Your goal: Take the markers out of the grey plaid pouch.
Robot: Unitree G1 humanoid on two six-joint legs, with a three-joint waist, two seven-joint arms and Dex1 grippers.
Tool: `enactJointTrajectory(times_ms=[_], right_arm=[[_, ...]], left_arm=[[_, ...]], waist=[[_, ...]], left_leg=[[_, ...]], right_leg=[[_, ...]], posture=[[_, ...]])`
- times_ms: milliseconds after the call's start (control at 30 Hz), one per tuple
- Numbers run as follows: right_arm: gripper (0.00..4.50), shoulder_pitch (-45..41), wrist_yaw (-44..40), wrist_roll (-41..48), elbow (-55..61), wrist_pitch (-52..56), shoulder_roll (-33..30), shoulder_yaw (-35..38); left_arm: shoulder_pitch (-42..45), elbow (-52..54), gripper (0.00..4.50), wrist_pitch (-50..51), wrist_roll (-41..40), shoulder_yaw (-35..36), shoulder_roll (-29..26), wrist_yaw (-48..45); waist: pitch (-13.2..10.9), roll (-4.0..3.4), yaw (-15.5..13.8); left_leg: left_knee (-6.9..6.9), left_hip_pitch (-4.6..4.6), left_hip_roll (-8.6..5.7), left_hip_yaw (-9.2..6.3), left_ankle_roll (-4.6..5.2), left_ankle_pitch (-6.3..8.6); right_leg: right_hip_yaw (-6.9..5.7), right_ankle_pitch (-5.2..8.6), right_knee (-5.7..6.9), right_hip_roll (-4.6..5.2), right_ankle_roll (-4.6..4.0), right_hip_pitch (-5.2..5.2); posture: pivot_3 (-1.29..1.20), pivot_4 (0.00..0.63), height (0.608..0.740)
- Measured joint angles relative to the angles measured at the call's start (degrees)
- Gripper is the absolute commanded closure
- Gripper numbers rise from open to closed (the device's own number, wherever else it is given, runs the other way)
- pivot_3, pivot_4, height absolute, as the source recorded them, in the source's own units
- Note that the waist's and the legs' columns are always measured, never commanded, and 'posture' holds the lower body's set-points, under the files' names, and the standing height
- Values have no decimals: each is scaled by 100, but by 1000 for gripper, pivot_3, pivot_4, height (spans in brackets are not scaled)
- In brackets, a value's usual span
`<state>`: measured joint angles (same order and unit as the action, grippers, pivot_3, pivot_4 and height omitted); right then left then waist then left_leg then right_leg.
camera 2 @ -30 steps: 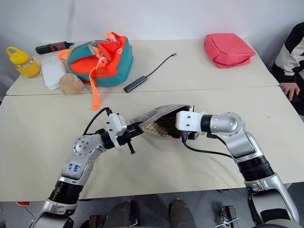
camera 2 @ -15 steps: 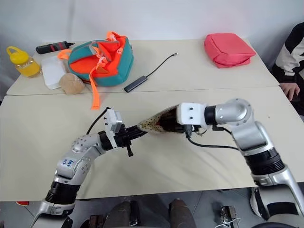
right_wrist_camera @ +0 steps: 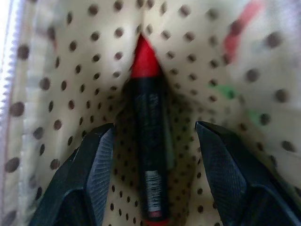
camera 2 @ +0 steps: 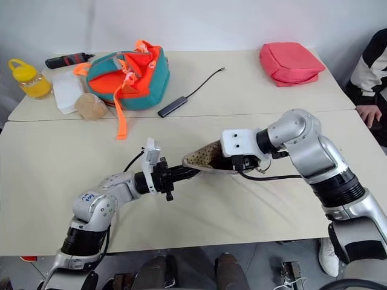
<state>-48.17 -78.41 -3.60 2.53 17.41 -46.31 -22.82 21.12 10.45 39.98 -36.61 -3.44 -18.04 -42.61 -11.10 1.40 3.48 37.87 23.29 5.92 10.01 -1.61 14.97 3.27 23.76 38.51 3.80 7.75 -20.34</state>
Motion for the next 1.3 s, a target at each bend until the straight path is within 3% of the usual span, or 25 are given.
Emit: enactJointTrajectory(times_ms=[133,267,400,433,833,1033,1300], right_arm=[[1669,80,193,-210,-105,-251,71,-121],[2582,81,400,-341,-325,-424,214,-123],[3934,109,545,-473,-514,-644,301,-130],[3996,139,555,-489,-527,-661,313,-130],[3996,187,385,-59,-236,-193,328,241],[3996,168,182,398,66,257,-7,719],[3996,165,348,523,126,93,-77,949]], left_arm=[[-146,-15,4500,-100,93,-20,61,19],[-152,-14,4500,-112,106,-20,96,50],[-149,-14,4500,-128,110,12,110,72],[-144,-14,4500,-131,110,22,111,82],[-134,-13,4500,-525,352,13,100,115],[48,-23,4500,-1205,871,-71,-59,61],[455,-929,4500,-2673,1966,18,-571,111]], waist=[[0,0,6],[0,0,16],[0,0,11],[0,0,9],[0,0,2],[-1,2,-21],[-2,3,-2]], left_leg=[[4,0,0,0,0,0],[4,0,2,1,0,0],[5,-1,2,0,0,0],[5,-1,1,-1,0,0],[3,0,1,-1,0,0],[1,1,0,0,0,1],[-8,2,1,5,-1,3]], right_leg=[[1,0,1,0,0,1],[3,0,2,-3,-1,5],[2,0,1,-3,-1,7],[1,0,1,-3,-1,6],[2,0,-1,-2,-1,6],[1,-1,-15,-1,-1,8],[2,-1,-25,-4,-2,4]], posture=[[0,150,740],[0,150,740],[0,150,740],[0,150,740],[0,150,740],[0,150,740],[0,150,740]])
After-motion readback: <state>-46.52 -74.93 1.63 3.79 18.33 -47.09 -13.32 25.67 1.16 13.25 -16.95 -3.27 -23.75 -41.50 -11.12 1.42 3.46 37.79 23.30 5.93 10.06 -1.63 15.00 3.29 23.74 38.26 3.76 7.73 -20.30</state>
